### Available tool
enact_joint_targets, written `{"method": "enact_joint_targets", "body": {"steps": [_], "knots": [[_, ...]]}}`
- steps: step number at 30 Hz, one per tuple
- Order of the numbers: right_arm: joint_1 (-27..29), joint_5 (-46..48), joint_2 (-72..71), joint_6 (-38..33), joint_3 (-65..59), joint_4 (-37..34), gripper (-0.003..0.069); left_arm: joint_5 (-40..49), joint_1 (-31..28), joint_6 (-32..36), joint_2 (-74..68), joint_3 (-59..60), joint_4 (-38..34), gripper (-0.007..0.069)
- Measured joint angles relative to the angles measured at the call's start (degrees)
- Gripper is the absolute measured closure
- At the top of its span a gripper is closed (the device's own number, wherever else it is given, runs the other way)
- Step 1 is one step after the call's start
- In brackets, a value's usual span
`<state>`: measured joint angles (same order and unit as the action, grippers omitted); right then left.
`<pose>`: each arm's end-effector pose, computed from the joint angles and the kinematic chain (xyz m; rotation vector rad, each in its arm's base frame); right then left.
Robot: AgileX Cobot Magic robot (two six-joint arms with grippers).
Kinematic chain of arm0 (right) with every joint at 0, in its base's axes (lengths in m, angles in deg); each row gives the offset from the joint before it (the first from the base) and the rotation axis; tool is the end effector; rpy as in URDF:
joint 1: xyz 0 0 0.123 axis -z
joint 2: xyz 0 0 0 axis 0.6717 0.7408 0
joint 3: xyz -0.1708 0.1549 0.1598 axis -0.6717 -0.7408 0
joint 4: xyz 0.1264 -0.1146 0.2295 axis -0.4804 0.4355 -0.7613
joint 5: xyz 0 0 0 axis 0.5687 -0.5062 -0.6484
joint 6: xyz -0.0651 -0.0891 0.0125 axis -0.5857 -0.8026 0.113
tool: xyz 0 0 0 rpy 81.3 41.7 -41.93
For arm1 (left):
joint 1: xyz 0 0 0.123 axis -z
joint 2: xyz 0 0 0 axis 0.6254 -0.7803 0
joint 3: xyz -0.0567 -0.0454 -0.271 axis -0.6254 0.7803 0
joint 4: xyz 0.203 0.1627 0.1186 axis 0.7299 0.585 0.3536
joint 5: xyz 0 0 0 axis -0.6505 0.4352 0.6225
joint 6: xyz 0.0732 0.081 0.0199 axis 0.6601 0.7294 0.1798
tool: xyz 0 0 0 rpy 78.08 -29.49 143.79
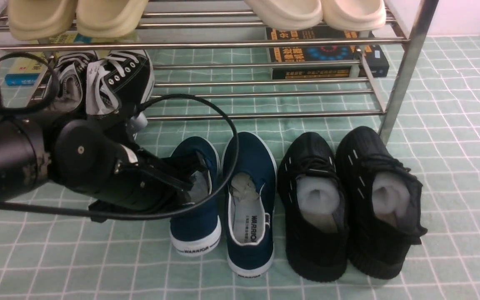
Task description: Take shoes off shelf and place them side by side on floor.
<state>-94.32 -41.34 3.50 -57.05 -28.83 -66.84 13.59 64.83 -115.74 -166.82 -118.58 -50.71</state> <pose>0.1122 0.0995 0.3619 -0.4770 1.8905 0.5310 0.2973 -0.1545 0.1983 -0.3538 2.5910 -0.5528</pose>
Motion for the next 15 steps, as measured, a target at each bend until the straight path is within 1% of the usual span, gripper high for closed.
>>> {"method": "enact_joint_targets", "body": {"steps": [1,2,4,5,6,7,8,9,12,13,15], "knots": [[0.0,0.0,0.0,0.0,0.0,0.0,0.0596,0.1,0.0,0.0,0.0,0.0,0.0,0.0533],[0.0,0.3,0.0,0.0,0.0,-0.1,0.0596,0.2,0.0,0.0,0.0,0.0,0.4,0.0517],[0.0,3.0,0.0,0.0,0.5,-1.1,0.0594,1.7,0.0,0.0,0.0,-0.1,1.8,0.0459],[0.0,3.8,0.0,0.0,0.8,-1.3,0.0594,1.9,0.0,0.0,0.0,-0.1,1.8,0.0453],[0.0,7.5,0.0,-0.2,2.2,-2.0,0.0594,3.8,0.0,0.0,0.0,-1.0,3.2,0.0396],[0.0,9.8,0.0,-0.6,3.1,-2.4,0.0594,5.2,0.0,0.1,0.0,-1.6,4.0,0.0371],[0.0,10.9,0.0,-0.7,3.6,-2.4,0.0594,5.9,0.0,0.1,0.0,-2.0,4.4,0.0365],[0.0,14.9,0.0,-1.7,5.4,-2.7,0.0594,9.3,0.0,0.3,0.0,-3.7,6.3,0.0319],[0.0,23.1,0.0,-5.6,8.9,-2.9,0.0594,17.0,0.1,0.5,0.0,-8.8,11.0,0.0263],[0.0,23.1,0.0,-5.9,8.9,-2.9,0.0594,17.5,0.1,0.5,0.0,-9.1,11.3,0.0262],[0.0,27.8,-0.1,-8.4,10.1,-2.9,0.0594,24.1,0.1,0.6,0.0,-13.4,15.4,0.0256]]}}
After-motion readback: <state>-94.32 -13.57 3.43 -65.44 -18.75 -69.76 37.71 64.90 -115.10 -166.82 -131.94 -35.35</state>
